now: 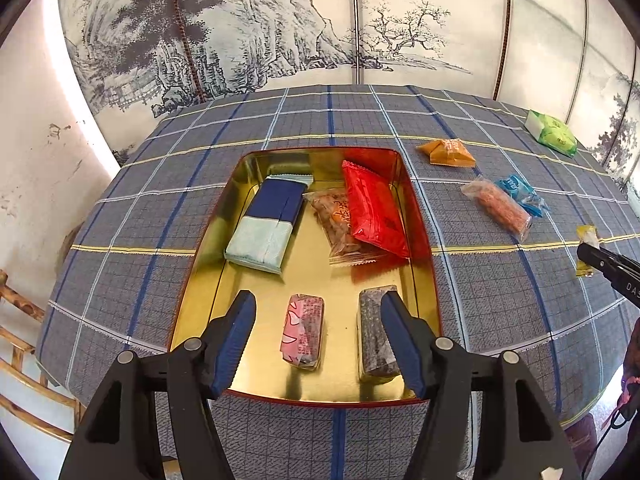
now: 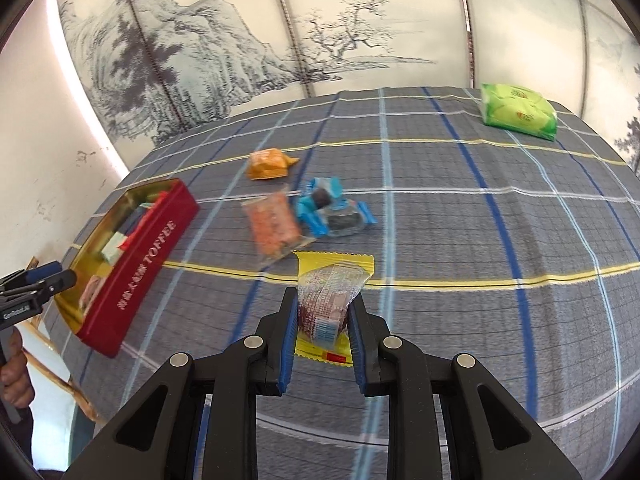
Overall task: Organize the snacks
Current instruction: 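Carry the yellow-edged packet into the gold tray and open the right gripper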
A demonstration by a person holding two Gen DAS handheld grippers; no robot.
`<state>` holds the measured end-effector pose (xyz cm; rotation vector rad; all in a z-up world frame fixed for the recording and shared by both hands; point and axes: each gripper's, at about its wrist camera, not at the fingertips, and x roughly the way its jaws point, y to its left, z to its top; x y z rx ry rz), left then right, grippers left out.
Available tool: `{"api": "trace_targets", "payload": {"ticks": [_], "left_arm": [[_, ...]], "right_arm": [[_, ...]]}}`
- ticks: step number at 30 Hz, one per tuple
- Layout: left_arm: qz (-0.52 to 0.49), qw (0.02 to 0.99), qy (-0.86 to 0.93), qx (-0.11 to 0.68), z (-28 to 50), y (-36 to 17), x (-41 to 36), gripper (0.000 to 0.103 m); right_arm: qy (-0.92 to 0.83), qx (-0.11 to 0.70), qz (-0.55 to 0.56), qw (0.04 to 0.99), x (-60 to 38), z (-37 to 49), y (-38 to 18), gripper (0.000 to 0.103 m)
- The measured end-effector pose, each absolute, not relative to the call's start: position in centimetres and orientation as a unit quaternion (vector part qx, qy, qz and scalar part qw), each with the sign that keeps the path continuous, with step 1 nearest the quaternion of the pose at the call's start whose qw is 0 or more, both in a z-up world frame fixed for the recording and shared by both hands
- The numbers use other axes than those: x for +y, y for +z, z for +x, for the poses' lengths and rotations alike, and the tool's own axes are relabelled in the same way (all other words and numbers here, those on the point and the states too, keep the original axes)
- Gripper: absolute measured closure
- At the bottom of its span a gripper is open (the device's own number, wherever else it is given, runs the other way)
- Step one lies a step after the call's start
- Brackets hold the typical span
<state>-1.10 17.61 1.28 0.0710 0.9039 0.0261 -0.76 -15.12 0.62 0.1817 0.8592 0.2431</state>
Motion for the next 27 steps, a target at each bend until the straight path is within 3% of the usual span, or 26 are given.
{"api": "trace_targets", "payload": {"ticks": [27], "left_arm": [[-0.024,0.893,0.049,0.447,-2.3,-0.6,24.0,0.041]], "right_arm": [[0.249,0.418,0.024,0.874,-1.1,1.3,3.7,0.079]]}}
